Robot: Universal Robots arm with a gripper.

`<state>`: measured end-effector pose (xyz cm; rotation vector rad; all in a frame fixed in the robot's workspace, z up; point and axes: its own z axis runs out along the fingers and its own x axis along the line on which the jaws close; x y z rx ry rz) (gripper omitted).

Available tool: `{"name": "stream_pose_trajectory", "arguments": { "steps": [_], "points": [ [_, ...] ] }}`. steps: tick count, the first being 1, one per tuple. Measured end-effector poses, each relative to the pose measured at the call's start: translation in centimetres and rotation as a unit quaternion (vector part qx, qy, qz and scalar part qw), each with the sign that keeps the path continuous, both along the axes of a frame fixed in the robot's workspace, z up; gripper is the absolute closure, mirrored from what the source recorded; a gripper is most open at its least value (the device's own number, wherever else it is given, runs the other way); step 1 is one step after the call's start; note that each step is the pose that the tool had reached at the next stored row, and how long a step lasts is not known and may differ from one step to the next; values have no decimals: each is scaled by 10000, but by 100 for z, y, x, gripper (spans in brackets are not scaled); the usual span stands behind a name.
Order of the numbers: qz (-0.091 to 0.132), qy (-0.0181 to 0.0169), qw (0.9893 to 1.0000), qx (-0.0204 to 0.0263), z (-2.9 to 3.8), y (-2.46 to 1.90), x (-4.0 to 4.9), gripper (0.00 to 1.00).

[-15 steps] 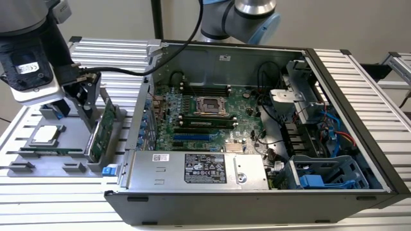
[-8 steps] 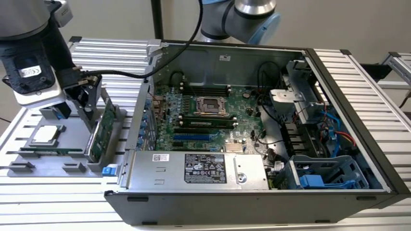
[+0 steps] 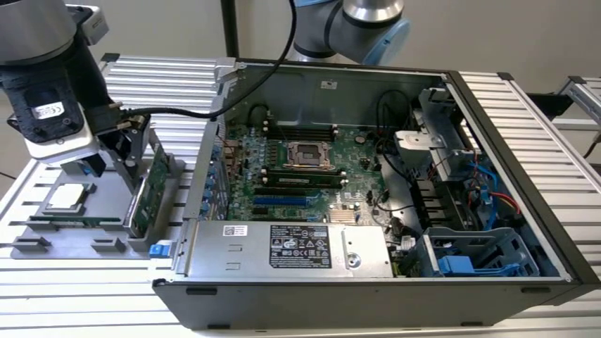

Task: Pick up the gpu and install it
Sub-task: 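Pick up the gpu and move the gpu toward the slot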

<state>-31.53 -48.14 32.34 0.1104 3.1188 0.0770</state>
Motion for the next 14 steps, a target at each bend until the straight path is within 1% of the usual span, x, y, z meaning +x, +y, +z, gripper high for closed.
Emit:
{"name": "stream_pose_trajectory", "arguments": {
  "steps": [14],
  "points": [
    [0, 1, 10000, 0, -92, 0, 0, 0]
  ]
}}
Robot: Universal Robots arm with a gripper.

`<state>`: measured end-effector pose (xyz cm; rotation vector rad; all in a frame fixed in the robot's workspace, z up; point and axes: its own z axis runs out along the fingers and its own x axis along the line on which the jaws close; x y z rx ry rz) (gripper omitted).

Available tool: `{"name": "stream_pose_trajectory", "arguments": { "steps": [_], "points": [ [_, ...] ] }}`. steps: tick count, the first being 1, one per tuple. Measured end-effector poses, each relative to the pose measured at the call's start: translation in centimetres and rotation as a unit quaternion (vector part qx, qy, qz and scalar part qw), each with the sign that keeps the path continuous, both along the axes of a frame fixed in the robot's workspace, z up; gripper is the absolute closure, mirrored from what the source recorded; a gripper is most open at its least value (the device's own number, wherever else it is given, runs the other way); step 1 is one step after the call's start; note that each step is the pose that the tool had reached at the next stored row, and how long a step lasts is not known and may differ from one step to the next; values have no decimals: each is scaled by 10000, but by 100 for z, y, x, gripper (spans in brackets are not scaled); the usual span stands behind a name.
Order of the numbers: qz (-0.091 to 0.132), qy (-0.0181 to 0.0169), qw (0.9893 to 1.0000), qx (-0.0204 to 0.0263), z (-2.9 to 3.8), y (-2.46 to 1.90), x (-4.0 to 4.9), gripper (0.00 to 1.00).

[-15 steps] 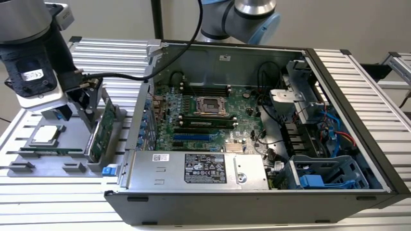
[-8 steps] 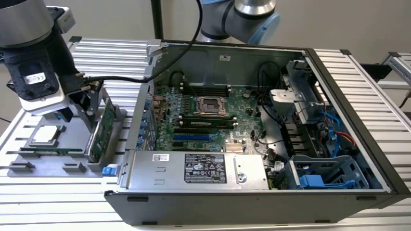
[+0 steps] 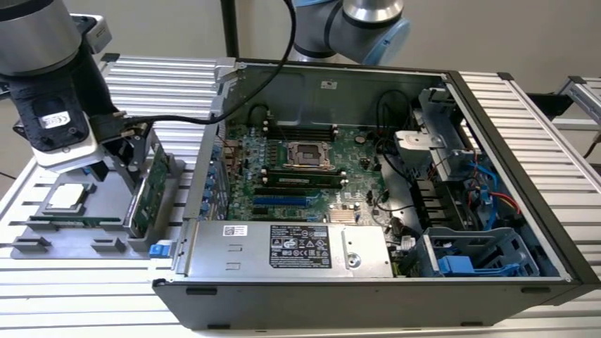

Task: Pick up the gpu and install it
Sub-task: 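Pick up the gpu and move the gpu toward the slot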

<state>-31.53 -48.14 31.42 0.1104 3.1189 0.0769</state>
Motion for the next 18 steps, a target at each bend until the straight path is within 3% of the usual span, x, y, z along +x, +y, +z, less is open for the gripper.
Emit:
{"name": "stream_pose_trajectory", "arguments": {
  "steps": [18],
  "points": [
    [0, 0, 10000, 0, -130, 0, 0, 0]
  ]
}}
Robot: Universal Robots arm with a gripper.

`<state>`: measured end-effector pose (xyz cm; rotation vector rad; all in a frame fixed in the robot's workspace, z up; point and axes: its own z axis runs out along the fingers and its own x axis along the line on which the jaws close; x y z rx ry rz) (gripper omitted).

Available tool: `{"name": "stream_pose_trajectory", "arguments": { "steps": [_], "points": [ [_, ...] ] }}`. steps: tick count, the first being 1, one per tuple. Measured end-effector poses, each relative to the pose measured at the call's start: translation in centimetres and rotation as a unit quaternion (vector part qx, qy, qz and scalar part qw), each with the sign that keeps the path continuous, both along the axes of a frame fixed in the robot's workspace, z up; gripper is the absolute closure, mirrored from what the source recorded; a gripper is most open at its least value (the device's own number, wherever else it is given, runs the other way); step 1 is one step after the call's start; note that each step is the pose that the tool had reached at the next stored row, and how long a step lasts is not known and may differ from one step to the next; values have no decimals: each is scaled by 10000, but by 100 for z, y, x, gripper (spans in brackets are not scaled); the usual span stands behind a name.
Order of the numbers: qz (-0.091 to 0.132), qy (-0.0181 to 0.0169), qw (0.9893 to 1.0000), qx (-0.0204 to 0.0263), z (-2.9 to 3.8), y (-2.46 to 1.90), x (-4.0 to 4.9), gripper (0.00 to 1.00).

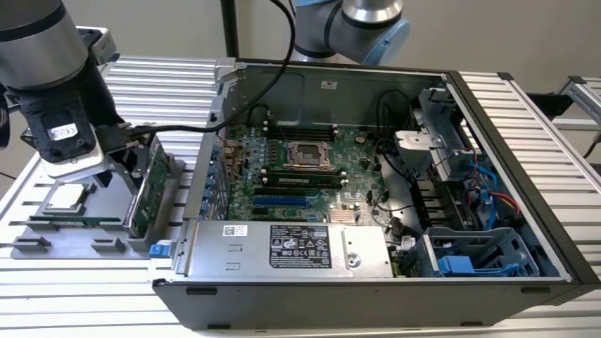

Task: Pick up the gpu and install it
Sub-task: 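Pick up the gpu and move the gpu toward the slot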

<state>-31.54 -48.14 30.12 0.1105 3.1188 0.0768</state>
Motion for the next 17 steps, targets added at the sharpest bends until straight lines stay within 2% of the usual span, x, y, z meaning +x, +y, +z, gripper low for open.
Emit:
{"name": "stream_pose_trajectory", "arguments": {
  "steps": [17],
  "points": [
    [0, 0, 10000, 0, -118, 0, 0, 0]
  ]
}}
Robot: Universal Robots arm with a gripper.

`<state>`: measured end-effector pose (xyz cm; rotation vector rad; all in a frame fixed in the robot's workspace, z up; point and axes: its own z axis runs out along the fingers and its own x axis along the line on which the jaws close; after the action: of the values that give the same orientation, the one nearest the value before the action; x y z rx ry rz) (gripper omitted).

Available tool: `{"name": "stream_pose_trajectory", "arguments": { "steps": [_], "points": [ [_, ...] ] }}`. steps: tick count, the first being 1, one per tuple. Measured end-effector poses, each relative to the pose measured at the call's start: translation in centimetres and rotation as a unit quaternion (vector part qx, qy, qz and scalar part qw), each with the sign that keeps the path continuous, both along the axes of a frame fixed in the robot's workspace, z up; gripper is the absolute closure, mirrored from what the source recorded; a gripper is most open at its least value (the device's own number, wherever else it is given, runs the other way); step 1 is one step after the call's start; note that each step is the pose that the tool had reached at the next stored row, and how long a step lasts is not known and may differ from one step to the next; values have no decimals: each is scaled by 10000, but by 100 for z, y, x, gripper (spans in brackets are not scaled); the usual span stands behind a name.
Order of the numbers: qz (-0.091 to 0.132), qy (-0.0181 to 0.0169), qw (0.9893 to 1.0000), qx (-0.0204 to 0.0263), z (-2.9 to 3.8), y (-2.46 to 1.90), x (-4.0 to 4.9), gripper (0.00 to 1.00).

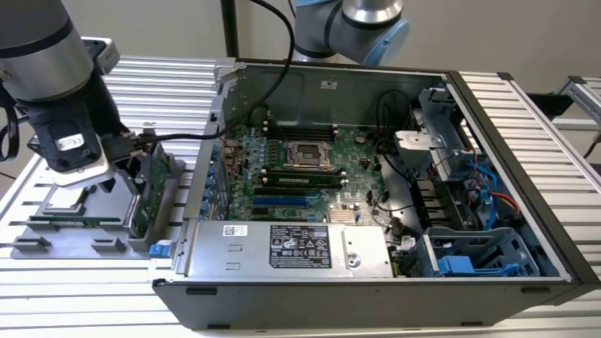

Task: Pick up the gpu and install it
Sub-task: 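Pick up the gpu and move the gpu toward the slot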

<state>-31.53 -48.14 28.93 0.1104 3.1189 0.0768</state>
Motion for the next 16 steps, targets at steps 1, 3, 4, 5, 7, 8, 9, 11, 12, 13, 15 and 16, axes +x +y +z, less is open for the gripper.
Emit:
{"name": "stream_pose_trajectory", "arguments": {
  "steps": [1, 3, 4, 5, 7, 8, 9, 11, 12, 13, 15, 16],
  "points": [
    [0, 0, 10000, 0, -8, 0, 0, 0],
    [0, 0, 10000, 0, -24, 0, 0, 0],
    [0, 0, 10000, 0, -31, 0, 0, 0],
    [0, 0, 10000, 0, -39, 0, 0, 0],
    [0, 0, 10000, 0, -55, 0, 0, 0],
    [0, 0, 10000, 0, -65, 0, 0, 0],
    [-1, 0, 10000, 0, -77, 0, -1, 0],
    [0, 0, 10000, 0, -102, 0, -2, 0],
    [0, 0, 10000, 0, -114, 0, -3, 0],
    [0, 0, 10000, 0, -126, 0, -3, 0],
    [0, 0, 10000, 0, -148, 0, -4, 0],
    [0, 0, 10000, 0, -160, 0, -5, 0]
  ]
}}
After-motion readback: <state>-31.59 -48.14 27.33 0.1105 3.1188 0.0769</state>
